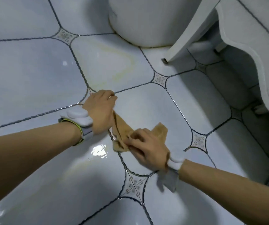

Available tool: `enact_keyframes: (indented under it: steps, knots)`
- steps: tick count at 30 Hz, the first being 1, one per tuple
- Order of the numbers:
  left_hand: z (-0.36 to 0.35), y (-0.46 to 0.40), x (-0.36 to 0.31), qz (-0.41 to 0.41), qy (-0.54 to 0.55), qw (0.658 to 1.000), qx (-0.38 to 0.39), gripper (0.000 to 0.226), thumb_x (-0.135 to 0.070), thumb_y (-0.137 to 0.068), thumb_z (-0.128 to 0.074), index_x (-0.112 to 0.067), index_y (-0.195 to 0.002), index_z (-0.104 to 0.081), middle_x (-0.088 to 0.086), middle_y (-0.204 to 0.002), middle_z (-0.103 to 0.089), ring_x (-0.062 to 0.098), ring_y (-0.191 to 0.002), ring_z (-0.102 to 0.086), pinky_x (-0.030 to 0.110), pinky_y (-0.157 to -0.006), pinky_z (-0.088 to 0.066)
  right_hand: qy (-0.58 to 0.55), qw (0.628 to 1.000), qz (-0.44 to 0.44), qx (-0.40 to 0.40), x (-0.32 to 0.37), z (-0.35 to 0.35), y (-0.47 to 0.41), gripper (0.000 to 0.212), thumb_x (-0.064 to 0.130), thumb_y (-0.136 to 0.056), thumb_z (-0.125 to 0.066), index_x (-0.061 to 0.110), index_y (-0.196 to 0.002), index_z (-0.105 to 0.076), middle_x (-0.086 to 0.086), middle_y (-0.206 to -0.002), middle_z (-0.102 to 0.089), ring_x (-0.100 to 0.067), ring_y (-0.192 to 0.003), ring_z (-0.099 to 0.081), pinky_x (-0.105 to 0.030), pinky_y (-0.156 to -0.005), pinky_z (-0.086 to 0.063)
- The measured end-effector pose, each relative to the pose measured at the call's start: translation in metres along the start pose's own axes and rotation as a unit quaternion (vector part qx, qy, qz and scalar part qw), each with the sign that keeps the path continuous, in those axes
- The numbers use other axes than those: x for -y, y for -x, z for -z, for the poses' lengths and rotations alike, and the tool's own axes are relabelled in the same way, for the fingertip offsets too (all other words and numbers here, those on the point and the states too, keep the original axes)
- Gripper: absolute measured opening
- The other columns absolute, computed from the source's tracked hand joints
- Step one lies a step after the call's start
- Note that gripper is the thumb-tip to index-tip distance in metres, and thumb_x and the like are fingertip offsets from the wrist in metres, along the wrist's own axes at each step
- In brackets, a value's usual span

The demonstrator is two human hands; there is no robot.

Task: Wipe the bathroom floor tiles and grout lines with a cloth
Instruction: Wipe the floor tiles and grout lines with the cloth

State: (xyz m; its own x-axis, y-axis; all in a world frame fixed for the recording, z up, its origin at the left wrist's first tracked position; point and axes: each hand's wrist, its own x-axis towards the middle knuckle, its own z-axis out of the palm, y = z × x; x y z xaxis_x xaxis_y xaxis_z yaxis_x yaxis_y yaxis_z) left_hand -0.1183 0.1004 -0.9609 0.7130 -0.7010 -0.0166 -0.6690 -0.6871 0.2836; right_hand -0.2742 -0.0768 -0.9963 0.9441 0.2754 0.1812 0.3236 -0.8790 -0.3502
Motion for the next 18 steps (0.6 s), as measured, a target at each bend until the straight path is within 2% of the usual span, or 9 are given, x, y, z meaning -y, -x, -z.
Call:
enact_keyframes:
  steps: [1,3,6,8,10,13,16,18]
  knots:
    - [-0.003,0.0,-0.005,-0.021,-0.012,1.0,0.009,0.051,-0.017,-0.09,-0.045,-0.01,-0.14,-0.04,0.007,-0.144,-0.039,0.025,-0.13,-0.036,0.034,-0.105,-0.027,0.004,1.0,-0.002,0.009,-0.014,0.011,0.015,0.017,0.023,-0.095,-0.059,0.017,-0.107,-0.07,-0.002,-0.095,-0.052,-0.022,-0.078,-0.048,-0.028,-0.07,-0.039]
    - [-0.008,0.0,-0.02,-0.065,-0.034,0.997,0.039,0.052,-0.02,-0.089,-0.045,-0.014,-0.14,-0.039,0.003,-0.142,-0.038,0.023,-0.128,-0.036,0.033,-0.104,-0.025,0.074,0.991,-0.113,-0.021,-0.056,0.031,0.022,0.014,0.027,-0.091,-0.062,0.02,-0.101,-0.071,0.0,-0.089,-0.048,-0.023,-0.074,-0.051,-0.032,-0.064,-0.044]
    - [-0.018,-0.001,-0.042,-0.103,-0.05,0.992,0.058,0.048,-0.026,-0.087,-0.044,-0.019,-0.135,-0.042,-0.001,-0.138,-0.04,0.019,-0.125,-0.037,0.031,-0.105,-0.025,0.15,0.93,-0.322,-0.099,-0.125,0.059,0.002,0.018,0.032,-0.09,-0.062,0.027,-0.104,-0.07,-0.003,-0.087,-0.049,-0.029,-0.077,-0.056,-0.032,-0.063,-0.039]
    - [-0.023,-0.006,-0.054,-0.109,-0.048,0.991,0.057,0.045,-0.028,-0.087,-0.045,-0.019,-0.131,-0.044,-0.002,-0.135,-0.041,0.018,-0.123,-0.037,0.031,-0.106,-0.026,0.173,0.893,-0.395,-0.128,-0.143,0.066,-0.002,0.018,0.032,-0.09,-0.059,0.025,-0.102,-0.071,-0.005,-0.088,-0.05,-0.03,-0.08,-0.056,-0.03,-0.063,-0.033]
    - [-0.025,-0.012,-0.061,-0.102,-0.04,0.992,0.055,0.042,-0.03,-0.086,-0.046,-0.018,-0.127,-0.047,-0.002,-0.134,-0.042,0.019,-0.122,-0.038,0.031,-0.105,-0.028,0.167,0.896,-0.391,-0.13,-0.122,0.056,0.002,0.017,0.029,-0.09,-0.06,0.022,-0.101,-0.071,-0.005,-0.09,-0.052,-0.028,-0.079,-0.056,-0.031,-0.064,-0.038]
    - [-0.026,-0.023,-0.066,-0.102,-0.04,0.992,0.061,0.047,-0.033,-0.086,-0.048,-0.015,-0.13,-0.044,0.0,-0.138,-0.039,0.021,-0.125,-0.037,0.034,-0.106,-0.028,0.114,0.935,-0.309,-0.132,-0.059,0.032,0.039,0.008,0.024,-0.086,-0.067,0.021,-0.093,-0.069,0.001,-0.085,-0.048,-0.02,-0.074,-0.05,-0.029,-0.061,-0.034]
    - [-0.028,-0.028,-0.072,-0.107,-0.035,0.991,0.076,0.058,-0.037,-0.085,-0.051,-0.014,-0.137,-0.038,0.002,-0.147,-0.033,0.022,-0.133,-0.032,0.036,-0.111,-0.024,0.044,0.974,-0.213,-0.059,-0.003,0.026,0.098,0.01,0.027,-0.093,-0.061,0.021,-0.098,-0.067,0.006,-0.087,-0.044,-0.015,-0.077,-0.046,-0.028,-0.064,-0.035]
    - [-0.033,-0.025,-0.073,-0.116,-0.043,0.987,0.102,0.065,-0.041,-0.084,-0.053,-0.013,-0.139,-0.035,0.003,-0.152,-0.027,0.022,-0.138,-0.026,0.036,-0.115,-0.02,0.025,0.987,-0.157,-0.018,0.0,0.037,0.121,0.011,0.027,-0.094,-0.062,0.024,-0.102,-0.068,0.006,-0.088,-0.047,-0.015,-0.078,-0.047,-0.024,-0.064,-0.036]
